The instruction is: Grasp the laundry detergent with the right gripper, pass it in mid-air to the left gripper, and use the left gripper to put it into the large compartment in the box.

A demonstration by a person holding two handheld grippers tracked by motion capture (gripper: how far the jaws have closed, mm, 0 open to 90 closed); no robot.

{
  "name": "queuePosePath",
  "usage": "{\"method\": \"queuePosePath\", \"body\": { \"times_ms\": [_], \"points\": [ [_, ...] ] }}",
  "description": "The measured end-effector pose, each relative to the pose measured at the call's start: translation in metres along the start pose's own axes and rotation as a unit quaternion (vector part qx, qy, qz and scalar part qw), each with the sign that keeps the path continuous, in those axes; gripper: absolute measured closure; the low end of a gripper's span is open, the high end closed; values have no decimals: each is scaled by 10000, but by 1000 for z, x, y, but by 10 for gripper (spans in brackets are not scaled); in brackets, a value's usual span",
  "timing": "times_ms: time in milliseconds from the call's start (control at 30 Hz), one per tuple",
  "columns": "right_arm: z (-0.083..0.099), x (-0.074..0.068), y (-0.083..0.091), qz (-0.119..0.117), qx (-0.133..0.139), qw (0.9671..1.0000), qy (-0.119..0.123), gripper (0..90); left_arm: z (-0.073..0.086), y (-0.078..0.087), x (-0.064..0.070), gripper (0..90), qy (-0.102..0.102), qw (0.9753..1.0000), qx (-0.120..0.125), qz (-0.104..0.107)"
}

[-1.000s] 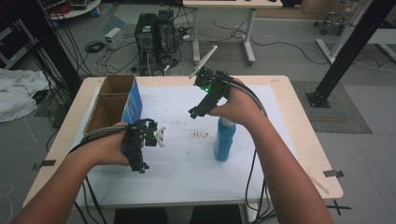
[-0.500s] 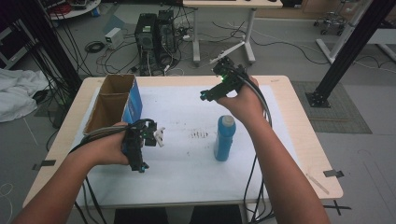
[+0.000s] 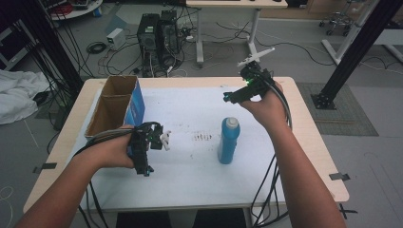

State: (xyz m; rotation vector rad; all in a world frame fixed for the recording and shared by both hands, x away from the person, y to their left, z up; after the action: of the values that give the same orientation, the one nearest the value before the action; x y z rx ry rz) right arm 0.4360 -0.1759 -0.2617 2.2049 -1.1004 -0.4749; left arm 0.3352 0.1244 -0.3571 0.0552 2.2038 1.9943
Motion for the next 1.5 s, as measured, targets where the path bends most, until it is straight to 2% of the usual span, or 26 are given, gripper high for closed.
{"method": "queuePosePath", "body": {
  "times_ms": [33,267,367,467,500,633,867,933,1100,1500],
  "points": [
    [5,5,5,-13,55,10000,-54,30,-1,0,0,18,-4,10000,-10,-9],
    [23,18,23,-100,274,9994,-196,30,-4,0,-1,18,-62,10000,-22,7],
    [30,19,28,-184,379,9989,-216,30,-4,0,0,18,-45,10000,-22,-4],
    [45,20,38,-306,528,9978,-251,30,-4,0,-1,18,-37,10000,-41,3],
    [45,20,38,-306,528,9978,-251,30,-4,0,-1,18,-37,10000,-41,3],
    [66,22,45,-310,623,9970,-337,30,-5,-1,0,18,-69,10000,-49,12],
    [90,22,53,-300,711,9960,-443,30,-5,-1,1,18,-65,10000,-52,9],
    [104,20,56,-296,694,9961,-451,30,-5,-1,1,18,-78,10000,-46,14],
    [124,10,59,-305,655,9964,-442,30,-7,-2,2,18,-96,9999,-63,-2],
    [168,-22,51,-438,572,9965,-414,30,-4,-6,5,18,-109,9999,-47,26]
  ]
}}
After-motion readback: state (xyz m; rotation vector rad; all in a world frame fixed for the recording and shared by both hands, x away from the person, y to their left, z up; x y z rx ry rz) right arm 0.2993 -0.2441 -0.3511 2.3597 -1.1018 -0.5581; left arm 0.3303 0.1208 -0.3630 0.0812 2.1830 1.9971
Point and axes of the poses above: each handheld gripper's, and its own axes: y roughly backward along the jaws, z roughly out of its underside, x roughly to its right, the point moved 2 cm from there along -y, roughly forward along the jaws, and after that the axes turned 10 degrees about -y, right-handed, at the moved point
